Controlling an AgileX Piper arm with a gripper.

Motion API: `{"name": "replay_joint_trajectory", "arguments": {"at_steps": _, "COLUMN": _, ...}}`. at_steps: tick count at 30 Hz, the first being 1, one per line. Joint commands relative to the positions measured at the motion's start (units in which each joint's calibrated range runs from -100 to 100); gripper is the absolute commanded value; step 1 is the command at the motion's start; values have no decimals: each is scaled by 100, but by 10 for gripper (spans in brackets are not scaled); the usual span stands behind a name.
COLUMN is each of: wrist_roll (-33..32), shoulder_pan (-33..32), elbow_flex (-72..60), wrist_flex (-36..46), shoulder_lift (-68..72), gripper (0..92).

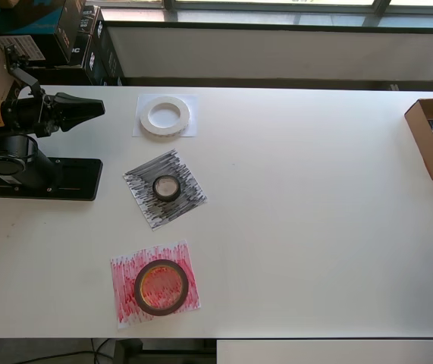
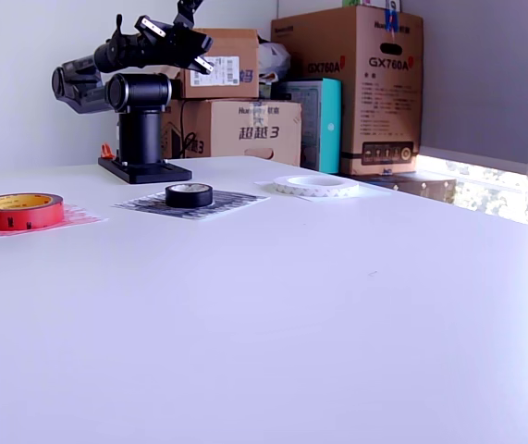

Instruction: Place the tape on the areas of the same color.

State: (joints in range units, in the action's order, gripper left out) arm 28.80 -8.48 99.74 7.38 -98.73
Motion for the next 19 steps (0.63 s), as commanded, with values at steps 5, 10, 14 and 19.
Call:
{"name": "replay_joint_trajectory", "arguments": {"at_steps": 5, "wrist_roll": 17, "shoulder_pan": 499, "elbow_flex": -29, "wrist_flex": -12, "shoulder_lift": -52, "gripper": 3}}
{"name": "replay_joint_trajectory", "arguments": {"at_steps": 10, "wrist_roll": -32, "shoulder_pan": 476, "elbow_flex": -29, "wrist_flex": -12, "shoulder_lift": -52, "gripper": 3}}
{"name": "replay_joint_trajectory", "arguments": {"at_steps": 14, "wrist_roll": -73, "shoulder_pan": 381, "elbow_flex": -29, "wrist_flex": -4, "shoulder_lift": -52, "gripper": 3}}
{"name": "replay_joint_trajectory", "arguments": {"at_steps": 19, "wrist_roll": -941, "shoulder_pan": 326, "elbow_flex": -29, "wrist_flex": -174, "shoulder_lift": -52, "gripper": 3}}
